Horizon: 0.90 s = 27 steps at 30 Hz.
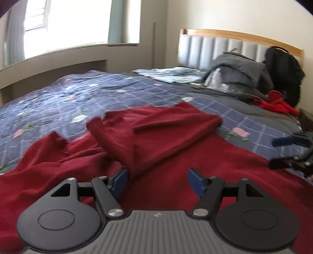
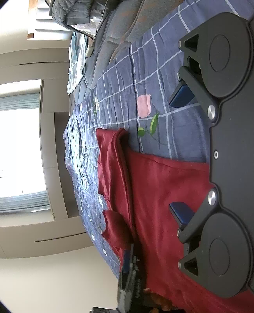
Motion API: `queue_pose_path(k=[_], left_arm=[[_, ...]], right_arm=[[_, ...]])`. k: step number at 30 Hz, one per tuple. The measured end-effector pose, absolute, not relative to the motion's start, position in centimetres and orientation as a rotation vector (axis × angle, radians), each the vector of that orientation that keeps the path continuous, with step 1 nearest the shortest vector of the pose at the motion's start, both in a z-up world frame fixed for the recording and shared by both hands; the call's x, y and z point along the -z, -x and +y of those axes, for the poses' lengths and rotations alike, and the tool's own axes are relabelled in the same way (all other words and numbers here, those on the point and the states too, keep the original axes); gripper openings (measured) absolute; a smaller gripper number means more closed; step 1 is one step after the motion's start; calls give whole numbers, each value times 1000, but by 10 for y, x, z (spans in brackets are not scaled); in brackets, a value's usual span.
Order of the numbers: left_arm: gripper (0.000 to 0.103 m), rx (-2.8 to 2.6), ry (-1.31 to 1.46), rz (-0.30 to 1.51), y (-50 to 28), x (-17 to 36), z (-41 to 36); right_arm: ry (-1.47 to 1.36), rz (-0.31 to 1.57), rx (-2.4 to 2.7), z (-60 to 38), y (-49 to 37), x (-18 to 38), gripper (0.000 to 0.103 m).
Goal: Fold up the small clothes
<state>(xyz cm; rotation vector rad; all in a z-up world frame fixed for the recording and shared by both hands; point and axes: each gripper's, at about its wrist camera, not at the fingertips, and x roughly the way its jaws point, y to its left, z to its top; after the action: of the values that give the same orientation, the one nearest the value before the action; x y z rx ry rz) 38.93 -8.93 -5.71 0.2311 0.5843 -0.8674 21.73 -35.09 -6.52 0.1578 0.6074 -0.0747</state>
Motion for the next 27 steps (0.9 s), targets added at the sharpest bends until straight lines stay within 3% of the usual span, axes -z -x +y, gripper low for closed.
queue_pose_path(k=[6,14,17,23,27], left_arm=[[77,965,-178,598,-384,59,-96],[99,852,-88,615,-380,47,-67],[102,715,-37,617,-382,36,-32],[103,404,38,614,-405,24,49],[103,216,132,589,-432,29,95]], right_arm=[[-136,607,105,-354,-215,62,102],[-183,589,68,-360,-232,58,102],[-170,574,-8,-348,-256,51,102],[-105,571,-171,-313,-318,45,87],[-68,604,-192,-296,-359,48,71]])
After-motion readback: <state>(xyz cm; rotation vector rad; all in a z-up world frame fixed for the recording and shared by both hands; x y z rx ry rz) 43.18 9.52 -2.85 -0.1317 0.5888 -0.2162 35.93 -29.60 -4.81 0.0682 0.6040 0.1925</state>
